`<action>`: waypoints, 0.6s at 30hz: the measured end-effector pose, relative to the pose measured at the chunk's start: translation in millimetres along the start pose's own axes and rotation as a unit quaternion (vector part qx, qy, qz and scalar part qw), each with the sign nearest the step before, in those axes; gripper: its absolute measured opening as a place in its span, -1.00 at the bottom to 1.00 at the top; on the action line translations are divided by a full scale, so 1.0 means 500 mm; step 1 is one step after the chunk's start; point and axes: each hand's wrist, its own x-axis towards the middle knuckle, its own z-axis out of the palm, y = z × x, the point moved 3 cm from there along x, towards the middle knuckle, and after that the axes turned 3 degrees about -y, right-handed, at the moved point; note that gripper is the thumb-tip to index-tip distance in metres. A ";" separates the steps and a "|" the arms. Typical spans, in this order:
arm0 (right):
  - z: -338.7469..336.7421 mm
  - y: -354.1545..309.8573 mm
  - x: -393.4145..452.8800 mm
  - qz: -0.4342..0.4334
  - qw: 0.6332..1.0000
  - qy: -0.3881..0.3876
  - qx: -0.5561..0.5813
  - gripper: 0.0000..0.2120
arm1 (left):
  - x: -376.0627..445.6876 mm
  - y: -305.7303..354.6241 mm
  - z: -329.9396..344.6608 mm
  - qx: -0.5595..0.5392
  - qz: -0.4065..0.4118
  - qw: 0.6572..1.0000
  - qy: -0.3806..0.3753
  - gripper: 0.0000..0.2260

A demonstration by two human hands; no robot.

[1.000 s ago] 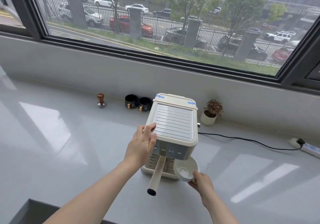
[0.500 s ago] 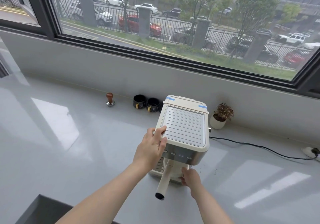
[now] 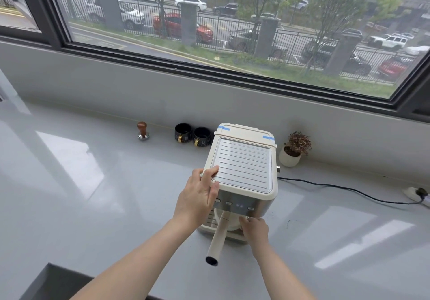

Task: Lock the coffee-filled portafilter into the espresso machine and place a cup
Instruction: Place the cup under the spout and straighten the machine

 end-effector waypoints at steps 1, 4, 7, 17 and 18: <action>0.000 0.002 -0.001 0.005 1.000 0.008 0.006 -0.52 | 0.000 0.000 0.000 0.001 0.001 1.000 0.001 -0.62; 0.006 0.002 -0.010 0.026 0.999 0.000 0.030 -0.59 | 0.000 0.002 0.000 0.004 0.001 1.000 0.007 -0.60; 0.015 -0.009 -0.011 -0.007 0.998 -0.040 -0.051 -0.70 | 0.000 0.001 -0.001 0.009 0.001 1.000 0.013 -0.60; 0.011 -0.012 -0.012 -0.037 0.991 -0.032 -0.124 -0.63 | 0.000 0.001 -0.001 0.014 0.005 1.000 0.008 -0.59; 0.005 -0.011 -0.016 -0.023 0.996 -0.023 -0.080 -0.61 | -0.001 0.001 -0.001 0.015 0.006 1.000 0.007 -0.59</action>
